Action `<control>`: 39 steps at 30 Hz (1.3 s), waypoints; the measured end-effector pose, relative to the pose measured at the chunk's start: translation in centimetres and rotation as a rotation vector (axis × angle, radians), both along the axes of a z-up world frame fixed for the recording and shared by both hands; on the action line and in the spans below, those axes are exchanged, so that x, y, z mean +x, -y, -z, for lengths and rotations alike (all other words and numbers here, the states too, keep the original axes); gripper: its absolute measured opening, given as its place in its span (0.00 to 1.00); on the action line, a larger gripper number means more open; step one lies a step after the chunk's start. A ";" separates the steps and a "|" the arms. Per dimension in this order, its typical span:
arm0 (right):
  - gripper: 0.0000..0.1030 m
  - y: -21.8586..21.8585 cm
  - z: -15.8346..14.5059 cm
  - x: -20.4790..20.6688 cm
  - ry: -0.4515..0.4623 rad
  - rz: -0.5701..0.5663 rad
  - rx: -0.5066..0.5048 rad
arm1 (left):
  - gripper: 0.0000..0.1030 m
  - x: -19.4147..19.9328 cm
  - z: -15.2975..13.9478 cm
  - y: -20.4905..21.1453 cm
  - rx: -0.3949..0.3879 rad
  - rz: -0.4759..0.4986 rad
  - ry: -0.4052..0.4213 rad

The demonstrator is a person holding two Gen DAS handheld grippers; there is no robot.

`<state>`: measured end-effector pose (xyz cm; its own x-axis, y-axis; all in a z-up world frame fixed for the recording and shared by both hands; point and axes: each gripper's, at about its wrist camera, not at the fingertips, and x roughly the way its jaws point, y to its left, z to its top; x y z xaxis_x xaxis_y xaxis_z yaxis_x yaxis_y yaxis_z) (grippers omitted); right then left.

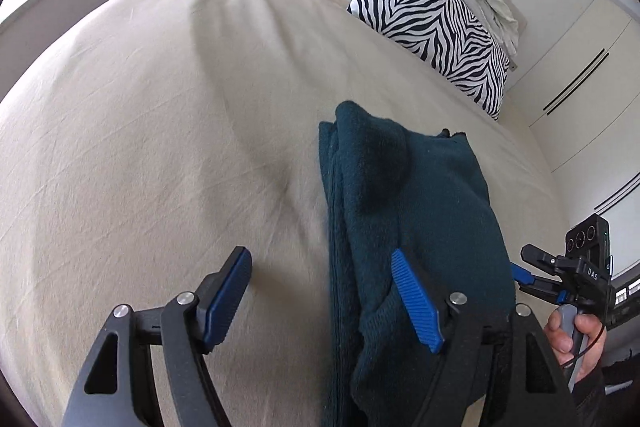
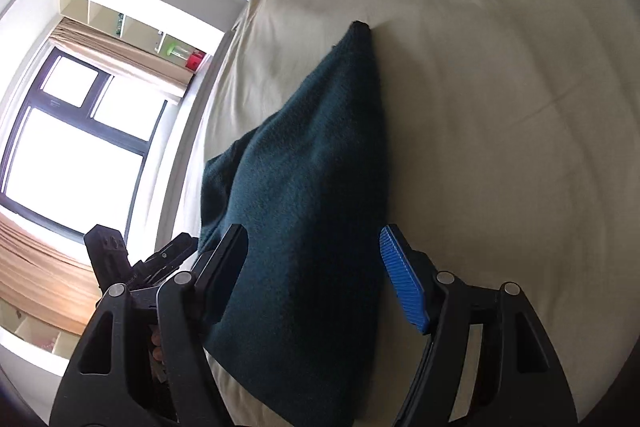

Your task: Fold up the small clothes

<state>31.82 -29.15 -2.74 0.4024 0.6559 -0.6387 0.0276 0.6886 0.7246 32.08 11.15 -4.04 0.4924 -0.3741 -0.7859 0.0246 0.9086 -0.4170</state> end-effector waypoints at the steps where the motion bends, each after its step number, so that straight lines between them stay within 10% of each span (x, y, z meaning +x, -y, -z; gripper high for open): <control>1: 0.67 0.6 1.1 -0.5 -0.030 0.007 0.009 | 0.73 -0.3 0.5 0.2 -0.018 0.008 -0.018; 14: 0.64 -3.0 4.9 0.7 -0.110 -0.047 0.142 | 0.73 0.9 2.1 1.7 -0.057 0.003 -0.102; 18: 0.50 -4.8 4.5 1.4 -0.095 -0.059 0.054 | 0.38 1.9 1.8 3.7 -0.056 0.052 -0.128; 23: 0.37 -5.4 3.8 0.9 -0.062 -0.066 0.045 | 0.32 2.0 2.1 3.5 -0.091 0.046 -0.139; 39: 0.34 -0.7 -4.9 -7.4 0.075 -0.061 0.110 | 0.25 -7.0 -4.9 7.2 -0.227 0.130 -0.056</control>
